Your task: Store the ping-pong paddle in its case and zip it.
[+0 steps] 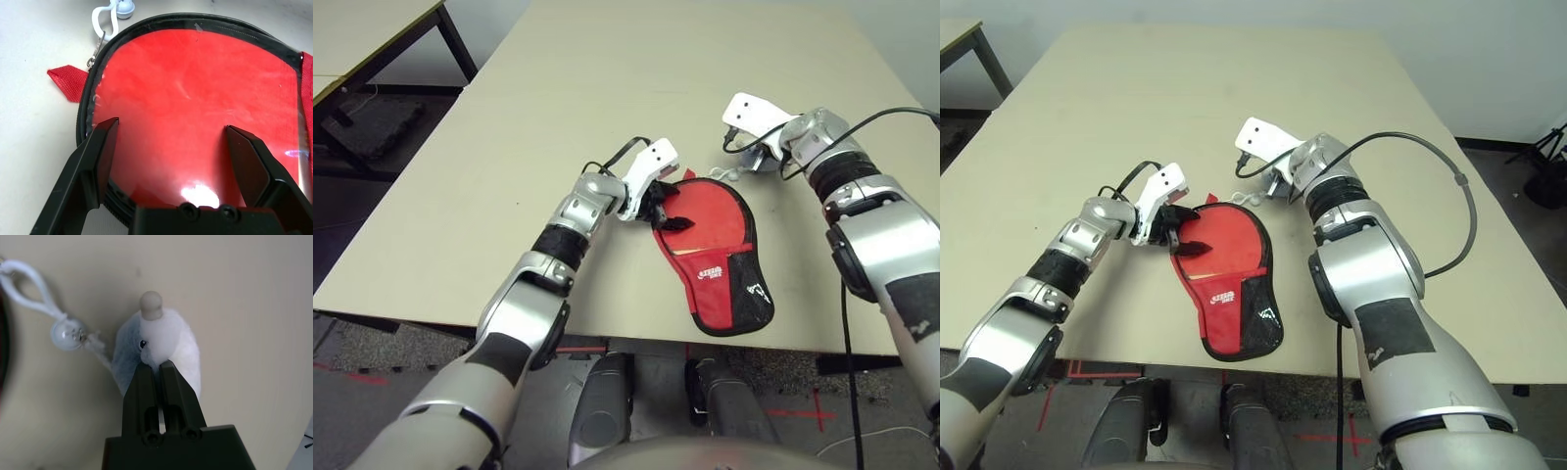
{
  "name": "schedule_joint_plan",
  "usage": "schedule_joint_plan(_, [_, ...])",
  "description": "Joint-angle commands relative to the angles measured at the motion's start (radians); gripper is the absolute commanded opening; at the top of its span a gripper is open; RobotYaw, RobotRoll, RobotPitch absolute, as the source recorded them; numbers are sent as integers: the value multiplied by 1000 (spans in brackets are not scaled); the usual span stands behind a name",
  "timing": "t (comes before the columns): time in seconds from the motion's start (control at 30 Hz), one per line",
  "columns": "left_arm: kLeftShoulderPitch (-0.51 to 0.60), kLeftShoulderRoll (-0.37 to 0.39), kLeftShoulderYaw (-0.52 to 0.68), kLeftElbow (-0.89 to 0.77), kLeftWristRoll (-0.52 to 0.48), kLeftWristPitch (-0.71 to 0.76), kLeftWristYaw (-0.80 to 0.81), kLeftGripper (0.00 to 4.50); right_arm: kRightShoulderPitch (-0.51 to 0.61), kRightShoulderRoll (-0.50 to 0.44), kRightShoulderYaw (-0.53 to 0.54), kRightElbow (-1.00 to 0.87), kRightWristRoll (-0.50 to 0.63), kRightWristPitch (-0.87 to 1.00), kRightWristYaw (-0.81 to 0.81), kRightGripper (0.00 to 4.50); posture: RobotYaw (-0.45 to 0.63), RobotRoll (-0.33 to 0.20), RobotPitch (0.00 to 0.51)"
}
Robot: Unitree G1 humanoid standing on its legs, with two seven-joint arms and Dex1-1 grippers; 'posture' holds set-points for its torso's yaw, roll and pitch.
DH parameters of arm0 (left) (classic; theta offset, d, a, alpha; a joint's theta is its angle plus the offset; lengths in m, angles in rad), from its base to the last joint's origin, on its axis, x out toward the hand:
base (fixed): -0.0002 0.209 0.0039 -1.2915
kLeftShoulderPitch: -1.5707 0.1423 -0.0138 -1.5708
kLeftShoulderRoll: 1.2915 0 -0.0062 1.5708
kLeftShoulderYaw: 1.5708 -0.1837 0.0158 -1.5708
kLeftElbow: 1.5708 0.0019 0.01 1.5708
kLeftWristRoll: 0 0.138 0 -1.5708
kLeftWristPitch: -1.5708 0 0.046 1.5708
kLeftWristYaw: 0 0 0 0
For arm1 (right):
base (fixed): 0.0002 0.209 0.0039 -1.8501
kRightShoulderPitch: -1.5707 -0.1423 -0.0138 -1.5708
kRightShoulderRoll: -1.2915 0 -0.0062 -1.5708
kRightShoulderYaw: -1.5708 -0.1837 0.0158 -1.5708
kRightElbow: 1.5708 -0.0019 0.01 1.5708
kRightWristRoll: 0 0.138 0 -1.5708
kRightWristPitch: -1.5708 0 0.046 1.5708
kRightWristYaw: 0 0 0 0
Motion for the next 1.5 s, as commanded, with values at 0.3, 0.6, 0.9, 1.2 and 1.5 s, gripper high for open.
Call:
schedule_joint_plan(0.3, [-9, -40, -33, 130, 65, -21, 9, 4500, 269, -304, 77, -570, -78, 213, 291, 20, -113, 0, 155])
schedule_joint_plan(0.6, [-21, -53, -30, 164, 72, -38, 10, 4500, 494, -530, 101, -1028, -96, 332, 583, 20, -165, 0, 160])
schedule_joint_plan(0.9, [-57, -86, -27, 222, 78, -74, 20, 4500, 808, -904, 136, -1566, 85, 405, 803, 20, -224, 0, 162])
schedule_joint_plan(1.2, [-80, -113, -21, 269, 84, -106, 25, 4500, 983, -1106, 82, -1786, 247, 466, 803, 20, -255, 0, 163])
schedule_joint_plan(1.5, [-89, -123, -17, 289, 86, -120, 30, 4500, 1108, -1217, -7, -1846, 331, 417, 803, 20, -260, 0, 160])
